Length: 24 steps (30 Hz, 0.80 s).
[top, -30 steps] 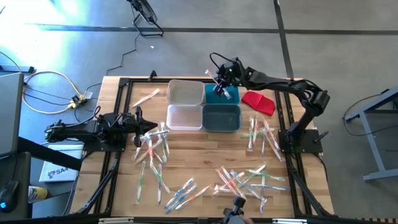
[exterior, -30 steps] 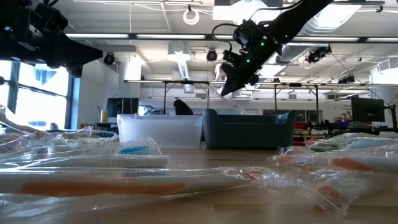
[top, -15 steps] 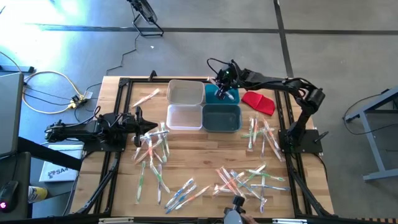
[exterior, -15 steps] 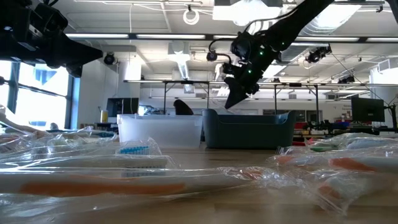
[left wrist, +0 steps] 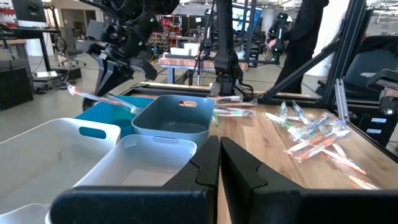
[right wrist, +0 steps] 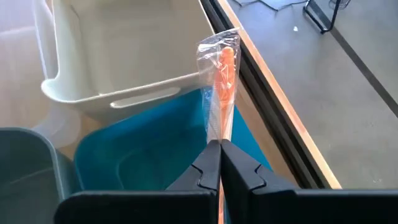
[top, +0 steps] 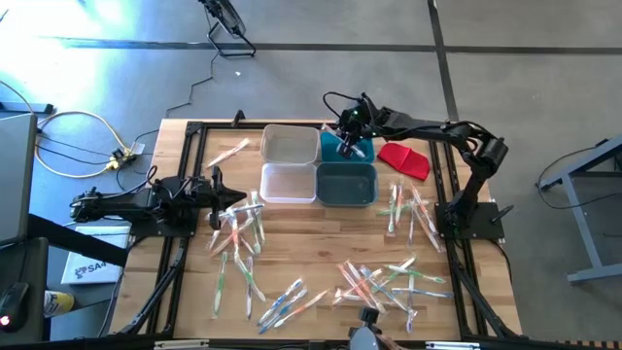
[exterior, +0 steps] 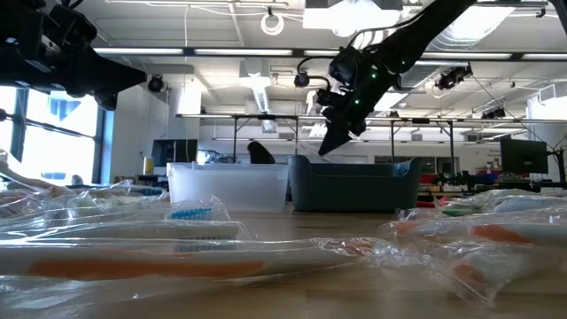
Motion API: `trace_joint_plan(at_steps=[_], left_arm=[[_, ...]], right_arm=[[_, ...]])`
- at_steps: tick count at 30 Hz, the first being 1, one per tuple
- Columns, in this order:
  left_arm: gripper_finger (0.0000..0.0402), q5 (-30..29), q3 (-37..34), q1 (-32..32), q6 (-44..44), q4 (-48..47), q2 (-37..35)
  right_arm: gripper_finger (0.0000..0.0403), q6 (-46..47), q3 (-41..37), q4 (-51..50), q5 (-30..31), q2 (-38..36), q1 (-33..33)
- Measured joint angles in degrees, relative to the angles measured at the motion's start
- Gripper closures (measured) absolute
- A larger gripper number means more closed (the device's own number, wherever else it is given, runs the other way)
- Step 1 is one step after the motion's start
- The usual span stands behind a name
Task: Pick & Place Toothbrushes
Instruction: Put the orange toothbrush into the blue bin
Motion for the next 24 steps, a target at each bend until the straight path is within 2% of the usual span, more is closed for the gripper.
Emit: trace_joint_plan(at_steps=[11, 24], left_arm=[[0.0391, -0.02, 0.00, 0.01, 0.00, -0.01, 0.00], [0.0391, -0.04, 0.00, 0.00, 0.00, -0.01, -0.01]], right_arm=[[0.0401, -0.04, -3.47, 2.14, 0.39, -0.02, 0.02], [0.0401, -0.08, -3.58, 2.69, 1.11, -0.04, 0.04]])
